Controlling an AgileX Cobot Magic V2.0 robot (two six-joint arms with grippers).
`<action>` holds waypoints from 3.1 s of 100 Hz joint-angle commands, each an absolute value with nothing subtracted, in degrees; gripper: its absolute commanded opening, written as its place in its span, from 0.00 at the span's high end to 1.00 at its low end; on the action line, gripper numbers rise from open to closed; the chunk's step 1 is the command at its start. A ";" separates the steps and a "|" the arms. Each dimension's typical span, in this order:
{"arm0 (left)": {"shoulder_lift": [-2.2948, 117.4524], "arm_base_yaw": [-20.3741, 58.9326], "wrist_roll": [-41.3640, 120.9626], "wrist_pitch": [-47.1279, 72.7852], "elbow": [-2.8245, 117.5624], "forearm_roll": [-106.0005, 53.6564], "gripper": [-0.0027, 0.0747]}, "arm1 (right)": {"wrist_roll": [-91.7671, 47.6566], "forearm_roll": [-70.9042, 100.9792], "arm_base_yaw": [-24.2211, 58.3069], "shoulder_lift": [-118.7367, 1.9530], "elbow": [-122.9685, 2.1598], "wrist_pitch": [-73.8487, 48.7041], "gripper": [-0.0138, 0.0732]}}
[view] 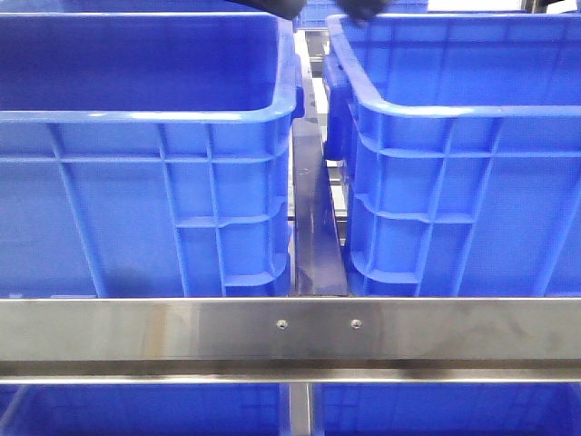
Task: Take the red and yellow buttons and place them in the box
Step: 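Grasp the red button with the right gripper and release the left, then lower the red button into the empty crate and open the right gripper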
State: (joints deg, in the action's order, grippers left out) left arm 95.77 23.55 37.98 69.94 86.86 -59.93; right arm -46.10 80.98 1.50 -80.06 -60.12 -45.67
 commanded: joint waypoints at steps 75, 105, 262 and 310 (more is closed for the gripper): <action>93.05 23.93 38.12 73.33 88.54 -64.39 0.21 | -123.94 109.98 -1.98 -97.19 -69.86 -23.20 0.59; 93.05 23.93 38.12 73.33 88.54 -64.39 0.21 | -123.94 109.98 -1.98 -105.45 -77.38 -24.62 0.59; 93.05 23.93 38.12 73.23 88.54 -64.39 0.21 | -123.89 109.97 -2.15 -109.09 -80.06 -19.97 0.33; 93.05 23.93 38.12 73.23 88.54 -64.39 0.21 | -122.66 109.92 -2.15 -100.68 -76.56 -19.07 0.33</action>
State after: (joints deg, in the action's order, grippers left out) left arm 95.77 23.55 37.98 69.94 86.86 -59.93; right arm -122.86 103.84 -2.03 -106.39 -76.64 -17.49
